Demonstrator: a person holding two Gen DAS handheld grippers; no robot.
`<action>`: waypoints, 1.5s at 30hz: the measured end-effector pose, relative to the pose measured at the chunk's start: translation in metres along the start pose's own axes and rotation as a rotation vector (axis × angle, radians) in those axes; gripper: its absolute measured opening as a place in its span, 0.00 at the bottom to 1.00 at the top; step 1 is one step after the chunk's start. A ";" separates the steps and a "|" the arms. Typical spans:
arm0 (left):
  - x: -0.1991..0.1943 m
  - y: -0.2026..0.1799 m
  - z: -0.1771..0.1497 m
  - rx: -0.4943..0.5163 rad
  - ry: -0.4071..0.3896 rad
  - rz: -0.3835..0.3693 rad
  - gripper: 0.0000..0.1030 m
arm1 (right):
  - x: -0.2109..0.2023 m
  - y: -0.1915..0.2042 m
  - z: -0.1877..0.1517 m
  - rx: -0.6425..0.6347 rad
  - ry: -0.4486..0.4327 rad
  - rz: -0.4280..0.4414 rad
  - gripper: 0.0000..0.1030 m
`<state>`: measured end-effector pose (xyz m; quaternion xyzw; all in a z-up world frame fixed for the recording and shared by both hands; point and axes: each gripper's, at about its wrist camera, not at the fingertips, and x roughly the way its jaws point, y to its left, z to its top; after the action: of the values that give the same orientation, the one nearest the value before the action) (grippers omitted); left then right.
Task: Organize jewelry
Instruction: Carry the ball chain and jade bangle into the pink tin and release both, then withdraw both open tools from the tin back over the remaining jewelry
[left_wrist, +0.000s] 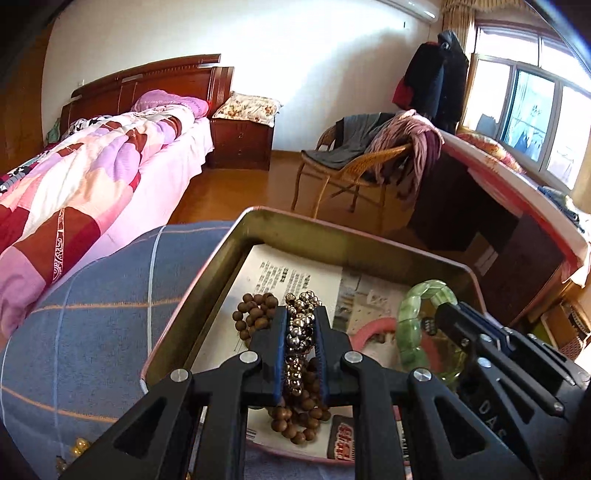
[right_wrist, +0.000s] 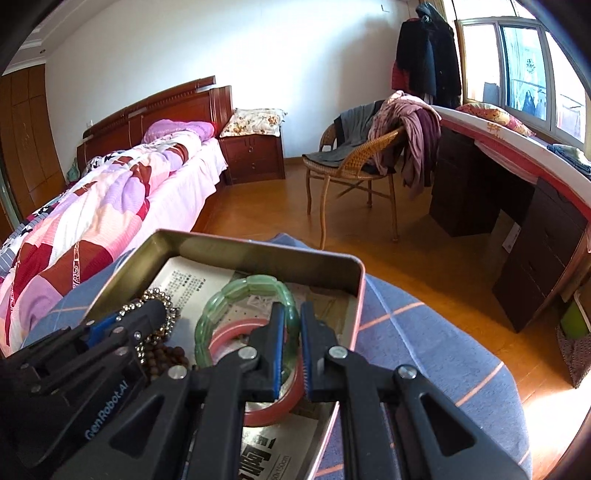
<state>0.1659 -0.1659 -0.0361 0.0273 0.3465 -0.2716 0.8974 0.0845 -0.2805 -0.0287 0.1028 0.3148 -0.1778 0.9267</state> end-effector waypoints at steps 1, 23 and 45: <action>0.002 -0.001 0.000 0.008 -0.001 0.007 0.13 | 0.001 -0.001 0.000 0.004 0.001 0.003 0.11; -0.057 0.005 -0.005 0.001 -0.052 0.194 0.65 | -0.059 -0.016 -0.006 0.114 -0.160 -0.019 0.66; -0.140 0.013 -0.067 -0.001 -0.033 0.312 0.66 | -0.134 0.000 -0.049 0.052 -0.150 0.041 0.72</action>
<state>0.0462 -0.0734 0.0001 0.0757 0.3233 -0.1293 0.9343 -0.0411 -0.2299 0.0162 0.1197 0.2377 -0.1742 0.9480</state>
